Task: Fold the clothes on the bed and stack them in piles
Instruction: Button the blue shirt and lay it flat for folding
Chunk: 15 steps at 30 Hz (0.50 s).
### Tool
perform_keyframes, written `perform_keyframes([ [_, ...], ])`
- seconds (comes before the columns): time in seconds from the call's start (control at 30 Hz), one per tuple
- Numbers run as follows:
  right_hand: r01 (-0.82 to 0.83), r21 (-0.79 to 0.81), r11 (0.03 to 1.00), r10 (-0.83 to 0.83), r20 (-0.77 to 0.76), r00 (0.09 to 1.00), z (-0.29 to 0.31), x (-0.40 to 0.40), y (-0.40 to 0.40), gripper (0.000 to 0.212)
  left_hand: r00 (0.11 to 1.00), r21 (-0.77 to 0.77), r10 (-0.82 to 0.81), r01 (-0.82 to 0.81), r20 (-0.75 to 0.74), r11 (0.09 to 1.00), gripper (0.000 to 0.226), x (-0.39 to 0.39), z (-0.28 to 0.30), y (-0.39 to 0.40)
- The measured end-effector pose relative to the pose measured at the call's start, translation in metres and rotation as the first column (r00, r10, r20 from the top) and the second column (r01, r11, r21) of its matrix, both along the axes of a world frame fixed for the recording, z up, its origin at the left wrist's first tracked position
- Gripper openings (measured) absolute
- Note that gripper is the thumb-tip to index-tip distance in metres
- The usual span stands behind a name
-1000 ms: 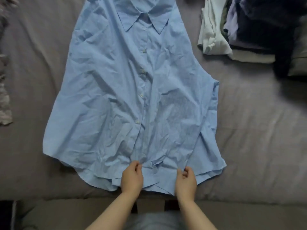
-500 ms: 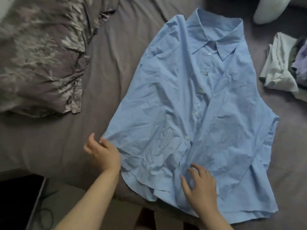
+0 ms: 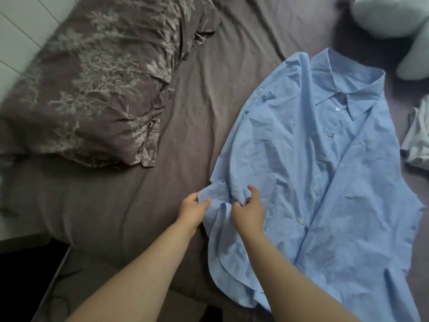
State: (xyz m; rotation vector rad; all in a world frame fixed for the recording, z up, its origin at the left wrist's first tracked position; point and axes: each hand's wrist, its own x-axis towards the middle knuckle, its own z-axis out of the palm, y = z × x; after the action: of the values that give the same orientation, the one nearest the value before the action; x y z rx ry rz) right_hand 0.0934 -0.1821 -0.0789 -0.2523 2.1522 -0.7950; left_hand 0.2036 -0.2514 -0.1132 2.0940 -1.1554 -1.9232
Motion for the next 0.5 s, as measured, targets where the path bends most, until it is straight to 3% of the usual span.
perform_keyframes([
  [0.1,0.088,0.056,0.995,-0.086,-0.042,0.995,-0.001,-0.020,0.024,0.049,0.979,-0.047,0.200,-0.201,-0.033,0.978,0.021,0.012,0.009,-0.017],
  [0.17,-0.056,0.157,0.986,0.066,-0.059,0.996,0.003,-0.026,0.041,0.055,0.949,-0.190,0.312,-0.299,0.042,0.935,0.027,0.028,0.023,-0.034],
  [0.27,-0.289,0.209,0.934,0.336,-0.251,0.908,0.008,-0.024,0.049,0.075,0.902,-0.436,0.384,-0.269,0.200,0.859,0.036,0.057,0.045,-0.055],
  [0.37,-0.400,0.030,0.916,0.371,-0.442,0.817,0.028,-0.007,0.014,0.068,0.877,-0.569,0.417,-0.221,0.239,0.792,0.032,0.084,0.071,-0.064],
  [0.43,-0.427,-0.120,0.896,0.359,-0.370,0.857,0.039,0.012,-0.020,0.056,0.889,-0.636,0.404,-0.186,0.215,0.749,0.019,0.096,0.087,-0.061],
  [0.5,-0.321,-0.195,0.927,0.311,-0.083,0.947,0.044,0.032,-0.058,0.058,0.923,-0.686,0.324,-0.097,0.210,0.721,0.012,0.102,0.097,-0.052],
])
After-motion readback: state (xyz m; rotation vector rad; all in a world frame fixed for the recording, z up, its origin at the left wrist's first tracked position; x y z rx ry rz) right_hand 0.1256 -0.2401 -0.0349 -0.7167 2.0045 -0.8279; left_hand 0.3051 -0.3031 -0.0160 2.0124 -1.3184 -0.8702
